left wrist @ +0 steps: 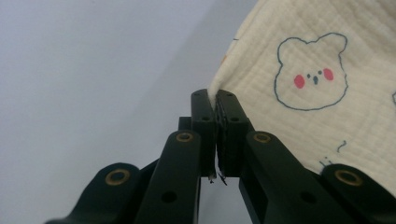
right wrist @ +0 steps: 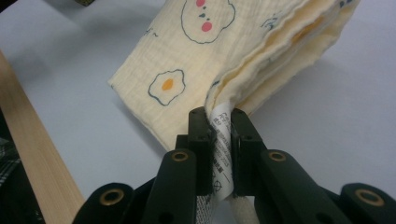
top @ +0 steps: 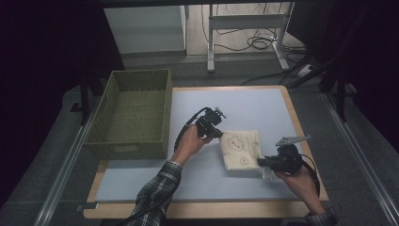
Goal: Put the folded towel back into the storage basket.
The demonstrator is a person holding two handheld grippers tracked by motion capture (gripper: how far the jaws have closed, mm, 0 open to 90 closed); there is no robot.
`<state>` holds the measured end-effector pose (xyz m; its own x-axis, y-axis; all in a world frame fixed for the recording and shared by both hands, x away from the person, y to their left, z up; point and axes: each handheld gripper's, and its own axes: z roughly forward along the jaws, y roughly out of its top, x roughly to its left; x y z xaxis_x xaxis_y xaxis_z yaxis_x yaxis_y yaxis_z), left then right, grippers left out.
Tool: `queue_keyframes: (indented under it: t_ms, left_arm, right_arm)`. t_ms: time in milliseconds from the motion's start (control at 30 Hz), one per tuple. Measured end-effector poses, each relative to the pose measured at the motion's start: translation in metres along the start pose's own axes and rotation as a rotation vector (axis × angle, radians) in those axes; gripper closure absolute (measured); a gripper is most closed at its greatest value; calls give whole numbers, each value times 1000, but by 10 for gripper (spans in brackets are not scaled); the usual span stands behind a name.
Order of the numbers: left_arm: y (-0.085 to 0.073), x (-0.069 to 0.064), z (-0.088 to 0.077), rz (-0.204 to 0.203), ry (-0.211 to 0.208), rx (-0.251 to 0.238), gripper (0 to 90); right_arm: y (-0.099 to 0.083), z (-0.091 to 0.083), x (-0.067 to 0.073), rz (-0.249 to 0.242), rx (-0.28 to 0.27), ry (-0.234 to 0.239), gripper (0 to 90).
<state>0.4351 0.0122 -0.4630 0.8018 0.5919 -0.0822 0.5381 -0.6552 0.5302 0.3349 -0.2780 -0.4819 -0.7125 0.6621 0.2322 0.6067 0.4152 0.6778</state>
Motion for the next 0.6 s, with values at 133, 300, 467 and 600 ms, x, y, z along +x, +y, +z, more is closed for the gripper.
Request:
queue_keyframes:
  t_ms: [133, 300, 467, 600]
  left_arm:
    - [-3, 3, -9, -4, 8, 0, 874]
    - [-6, 7, -21, -10, 15, 5, 873]
    - [-10, 11, -31, -15, 24, 19, 871]
    - [-13, 15, -38, -21, 35, 25, 871]
  right_arm:
    - [6, 3, 5, -9, -3, 10, 813]
    - [13, 6, 9, -17, -7, 24, 813]
    - [20, 11, 14, -21, -9, 39, 812]
    - [27, 14, 18, -29, -9, 51, 812]
